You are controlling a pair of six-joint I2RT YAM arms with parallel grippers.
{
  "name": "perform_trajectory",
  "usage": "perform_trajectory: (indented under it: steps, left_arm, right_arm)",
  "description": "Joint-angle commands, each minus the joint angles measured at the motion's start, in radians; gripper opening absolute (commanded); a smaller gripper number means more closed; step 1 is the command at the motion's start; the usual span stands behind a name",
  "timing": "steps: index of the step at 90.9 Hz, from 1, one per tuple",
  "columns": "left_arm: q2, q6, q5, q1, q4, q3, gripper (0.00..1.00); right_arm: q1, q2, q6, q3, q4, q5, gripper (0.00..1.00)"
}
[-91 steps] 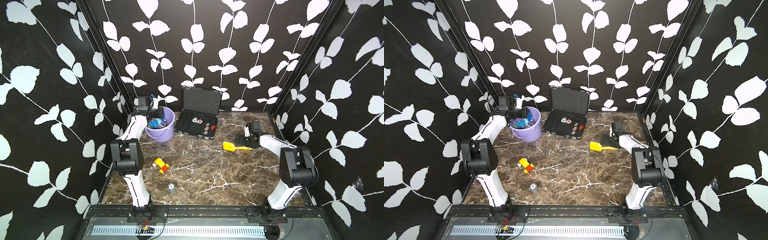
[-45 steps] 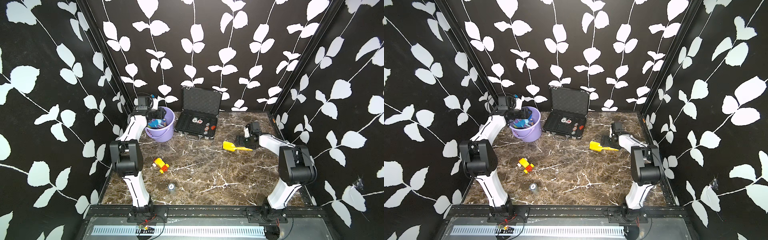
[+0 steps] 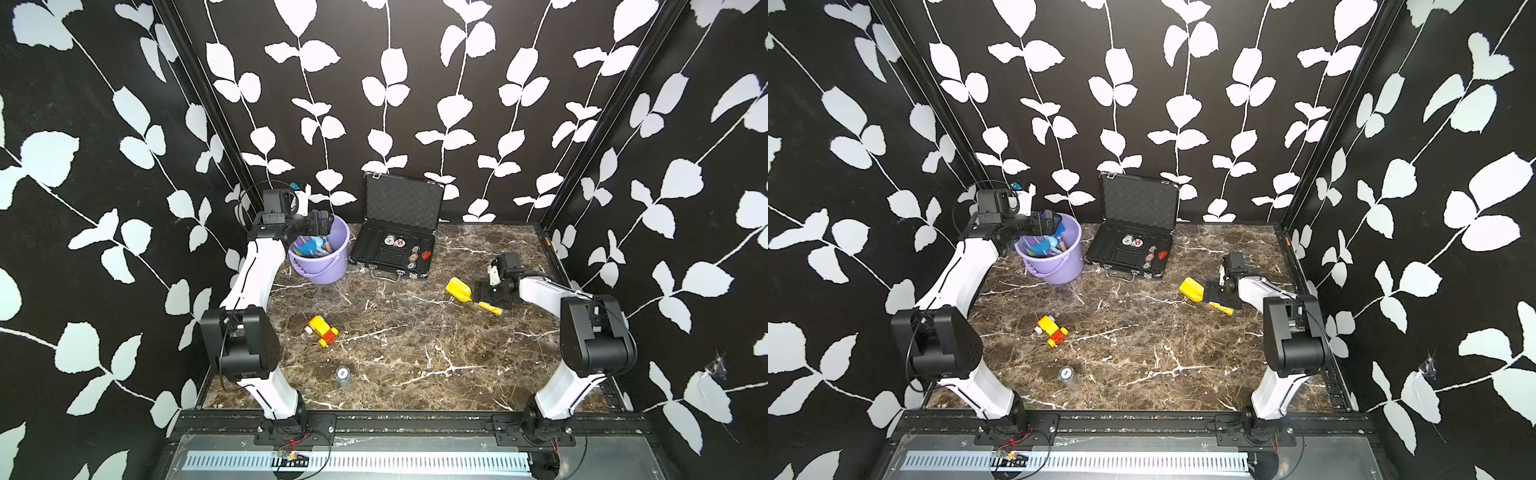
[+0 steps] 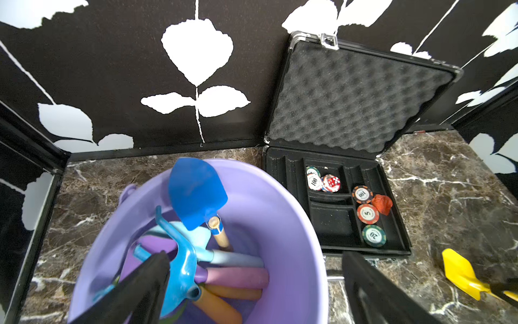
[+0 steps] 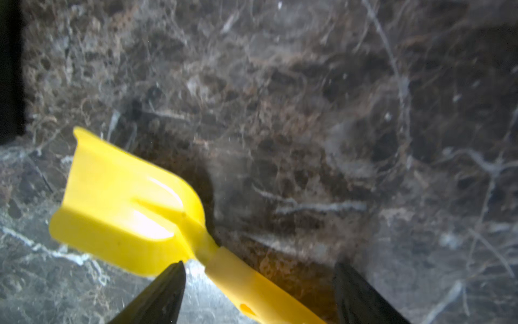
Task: Organize the gardening tools
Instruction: Pick up the gardening tool from the center of the board.
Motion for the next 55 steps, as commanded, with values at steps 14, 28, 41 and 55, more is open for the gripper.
perform_trajectory:
  steps: [14,28,41,55]
  left_arm:
    - [-0.163,-0.124,0.093,0.005,0.084,-0.153,0.99]
    - [-0.258,-0.209,0.143,0.003,0.185,-0.273,0.99]
    - [-0.340,-0.272,0.160,-0.005,0.268,-0.369,0.99]
    - [-0.398,-0.294,0.141,-0.052,0.317,-0.464,0.99]
  right_arm:
    - [0.009,-0.135,0.011,-0.113,0.014,-0.057,0.78]
    - [0.039,-0.174,0.001,-0.142,-0.011,-0.038,0.75]
    - [0.078,-0.176,-0.008,-0.143,-0.041,0.022,0.71]
    - [0.117,-0.159,-0.013,-0.137,-0.050,0.049,0.66]
